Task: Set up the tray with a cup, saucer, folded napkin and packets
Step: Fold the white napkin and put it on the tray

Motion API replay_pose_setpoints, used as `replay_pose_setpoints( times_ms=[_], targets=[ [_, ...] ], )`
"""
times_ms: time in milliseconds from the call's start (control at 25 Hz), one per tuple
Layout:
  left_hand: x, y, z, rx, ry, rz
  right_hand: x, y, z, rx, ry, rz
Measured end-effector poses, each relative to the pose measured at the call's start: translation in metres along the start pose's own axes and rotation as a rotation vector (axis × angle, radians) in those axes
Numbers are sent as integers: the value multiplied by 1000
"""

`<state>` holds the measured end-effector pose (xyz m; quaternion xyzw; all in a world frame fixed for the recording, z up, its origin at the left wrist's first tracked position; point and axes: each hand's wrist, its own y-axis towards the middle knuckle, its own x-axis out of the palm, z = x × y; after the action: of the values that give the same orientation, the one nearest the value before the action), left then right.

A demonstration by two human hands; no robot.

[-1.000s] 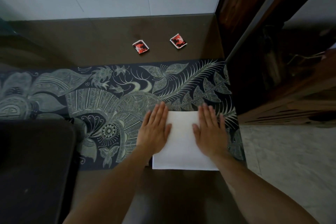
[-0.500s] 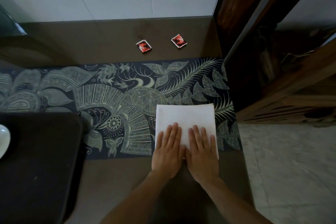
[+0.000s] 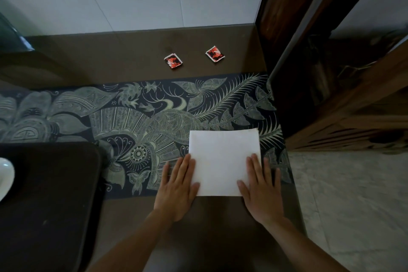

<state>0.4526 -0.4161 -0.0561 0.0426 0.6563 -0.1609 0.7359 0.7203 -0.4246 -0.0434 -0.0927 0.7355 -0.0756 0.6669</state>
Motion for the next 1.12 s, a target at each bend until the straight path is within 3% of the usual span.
replay_pose_setpoints(
  times_ms=[200,320,440,640,920,1120],
  targets=[
    [-42,69,-15,4,-164,205,-47,62,8,-61,57,199],
    [-73,131,-19,-34,-234,-34,-79,124,12,-167,14,-19],
    [-86,167,-20,-21,-110,-293,-92,159,15,-224,-102,-225],
    [-84,185,-21,-10,-75,-380,-97,174,9,-236,-101,-354],
    [-90,162,-26,55,-234,-246,-100,155,3,-241,31,-288],
    [-106,125,-24,93,-280,-118,-111,115,11,-308,142,-107]
  ],
)
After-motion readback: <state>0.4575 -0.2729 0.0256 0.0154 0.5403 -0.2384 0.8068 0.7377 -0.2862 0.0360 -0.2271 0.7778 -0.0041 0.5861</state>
